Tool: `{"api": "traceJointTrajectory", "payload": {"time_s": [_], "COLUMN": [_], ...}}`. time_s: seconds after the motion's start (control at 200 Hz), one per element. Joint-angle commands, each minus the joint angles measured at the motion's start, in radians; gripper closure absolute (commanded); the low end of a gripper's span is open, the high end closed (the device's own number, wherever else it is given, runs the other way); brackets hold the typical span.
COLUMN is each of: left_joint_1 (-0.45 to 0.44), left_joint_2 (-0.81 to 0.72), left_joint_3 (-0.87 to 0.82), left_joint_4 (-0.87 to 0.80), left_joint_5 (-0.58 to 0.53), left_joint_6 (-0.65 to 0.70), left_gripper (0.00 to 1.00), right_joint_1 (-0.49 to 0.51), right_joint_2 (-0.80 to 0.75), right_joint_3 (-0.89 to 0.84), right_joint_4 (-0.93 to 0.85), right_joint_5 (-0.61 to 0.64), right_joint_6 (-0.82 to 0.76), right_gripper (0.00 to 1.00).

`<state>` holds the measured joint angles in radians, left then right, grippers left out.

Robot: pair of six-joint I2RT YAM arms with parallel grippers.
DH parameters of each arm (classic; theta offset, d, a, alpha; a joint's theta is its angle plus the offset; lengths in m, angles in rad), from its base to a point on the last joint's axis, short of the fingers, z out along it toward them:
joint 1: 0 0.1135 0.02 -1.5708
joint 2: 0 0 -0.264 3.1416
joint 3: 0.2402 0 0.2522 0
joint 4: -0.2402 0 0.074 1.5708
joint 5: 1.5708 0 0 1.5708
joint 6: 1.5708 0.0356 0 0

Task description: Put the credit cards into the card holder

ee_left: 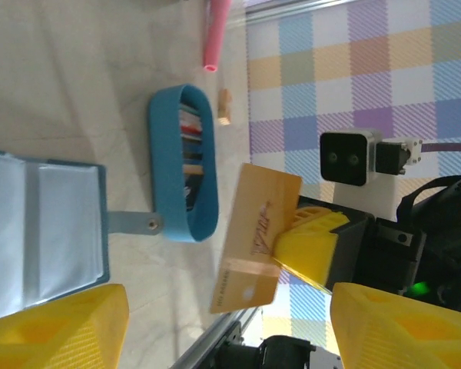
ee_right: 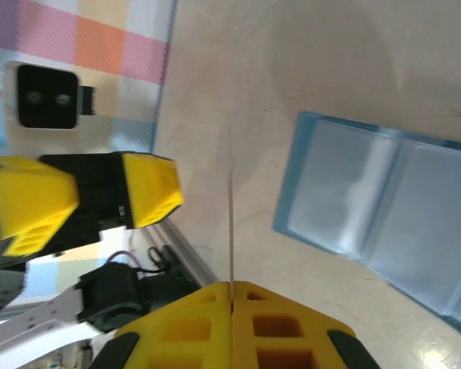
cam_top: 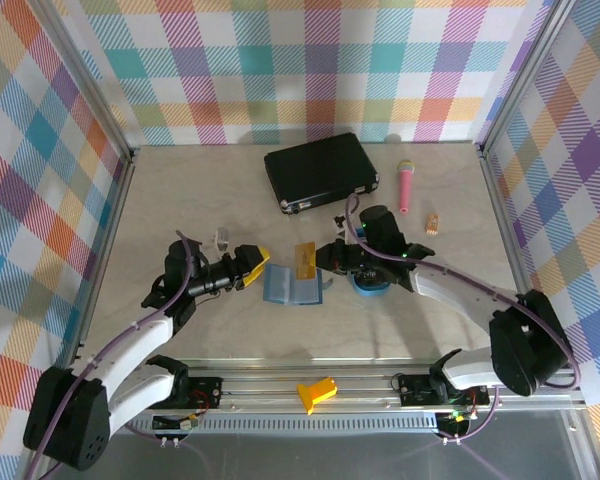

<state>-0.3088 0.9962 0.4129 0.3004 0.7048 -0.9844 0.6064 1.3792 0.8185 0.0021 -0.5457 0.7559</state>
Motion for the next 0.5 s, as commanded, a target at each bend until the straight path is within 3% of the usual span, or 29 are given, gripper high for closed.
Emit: {"api": "traceJointTrajectory", "payload": {"time_s": [0.0,0.165,0.495], "left_joint_1": [0.029,0.034,0.033], "left_joint_2": [0.085,0.236,0.334], "left_joint_3": [0.001,0.006,-0.021], "left_joint_4": [-0.027,0.083,0.235], "left_joint_5": [0.089,0.127,0.103], "left_joint_6": [0.095,0.08,0.035], "left_gripper": [0.3,0.32,0.42], "right_joint_1": [0.029,0.038,0.038], "right_joint_2": [0.046,0.084,0.14], "right_joint_3": [-0.004,0.004,0.034], "right_joint_4": [0.054,0.026,0.001], "right_joint_5": [0.076,0.101,0.083], "right_joint_6": [-0.004,-0.018,-0.012], "right_gripper": [1.0,1.0,1.0]}}
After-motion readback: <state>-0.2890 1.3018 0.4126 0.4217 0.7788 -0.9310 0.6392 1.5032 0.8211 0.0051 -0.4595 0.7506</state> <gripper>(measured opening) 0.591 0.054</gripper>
